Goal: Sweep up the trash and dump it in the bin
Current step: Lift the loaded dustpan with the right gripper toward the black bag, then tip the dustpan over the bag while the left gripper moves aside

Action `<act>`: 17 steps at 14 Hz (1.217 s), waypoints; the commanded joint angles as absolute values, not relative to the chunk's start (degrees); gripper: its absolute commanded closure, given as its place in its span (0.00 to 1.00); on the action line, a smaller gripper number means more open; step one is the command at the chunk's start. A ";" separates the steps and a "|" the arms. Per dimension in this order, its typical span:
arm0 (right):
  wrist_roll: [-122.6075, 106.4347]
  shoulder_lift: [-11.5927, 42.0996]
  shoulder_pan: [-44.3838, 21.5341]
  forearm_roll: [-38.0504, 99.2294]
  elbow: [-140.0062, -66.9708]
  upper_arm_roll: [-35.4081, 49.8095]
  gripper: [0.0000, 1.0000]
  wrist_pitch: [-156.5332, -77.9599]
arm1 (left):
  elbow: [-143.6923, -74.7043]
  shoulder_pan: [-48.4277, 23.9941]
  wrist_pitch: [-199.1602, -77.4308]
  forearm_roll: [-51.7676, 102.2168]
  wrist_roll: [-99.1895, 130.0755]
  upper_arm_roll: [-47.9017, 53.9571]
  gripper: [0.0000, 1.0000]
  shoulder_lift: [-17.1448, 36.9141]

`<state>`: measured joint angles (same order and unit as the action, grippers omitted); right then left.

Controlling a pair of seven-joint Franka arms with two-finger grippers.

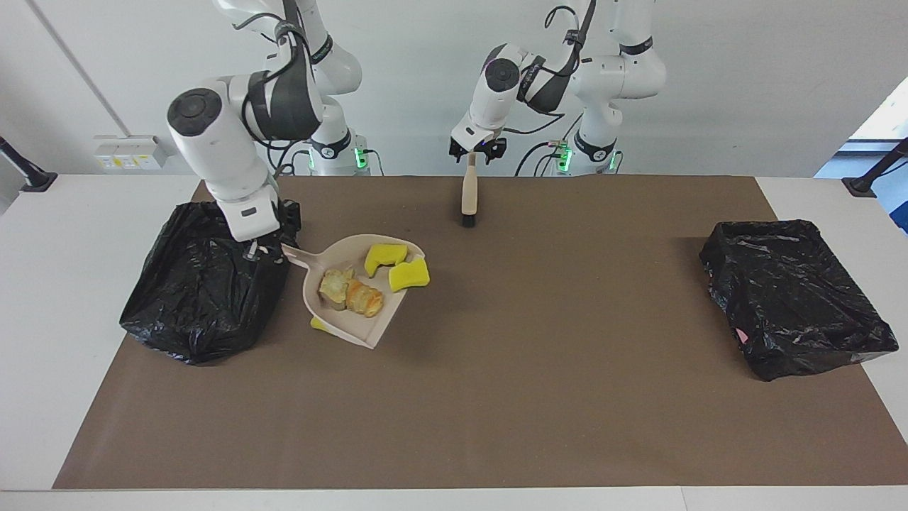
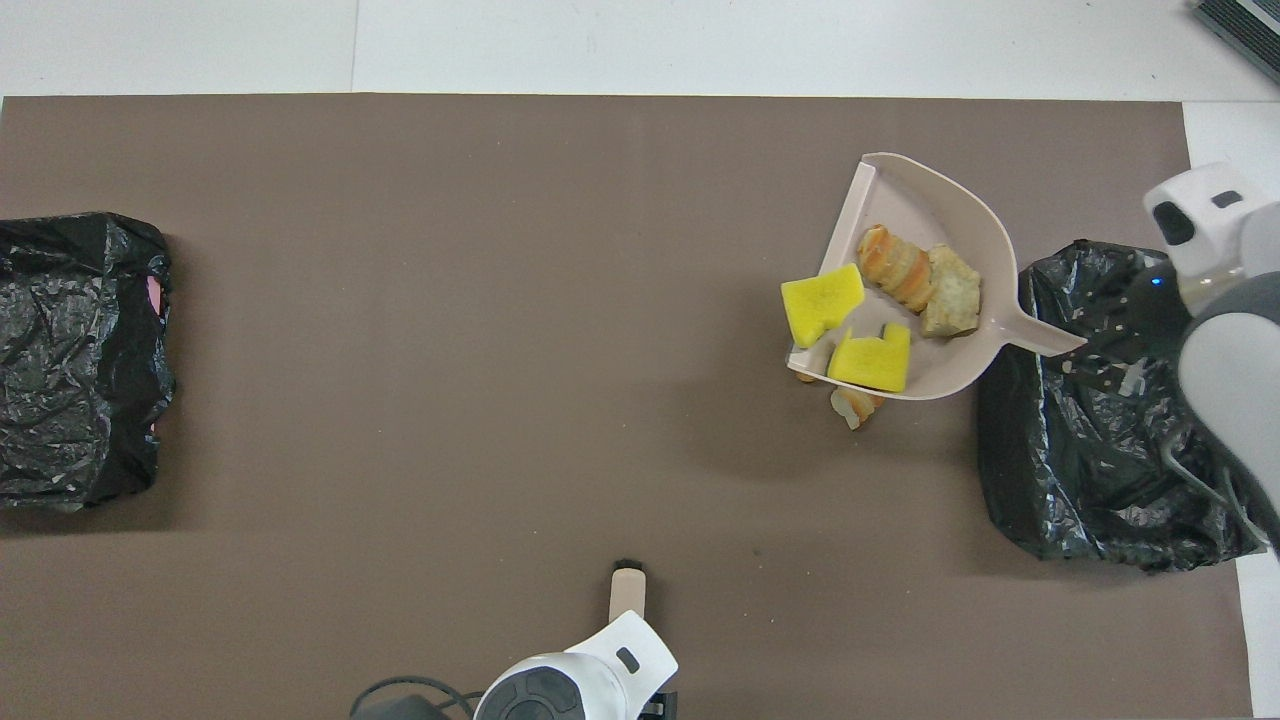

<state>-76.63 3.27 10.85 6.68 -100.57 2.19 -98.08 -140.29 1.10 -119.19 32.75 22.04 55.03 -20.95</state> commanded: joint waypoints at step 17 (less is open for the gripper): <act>-90.81 3.34 17.94 -34.77 -101.60 -5.36 1.00 -108.46 | -86.85 -10.90 -83.16 4.13 0.64 -0.60 0.00 -2.64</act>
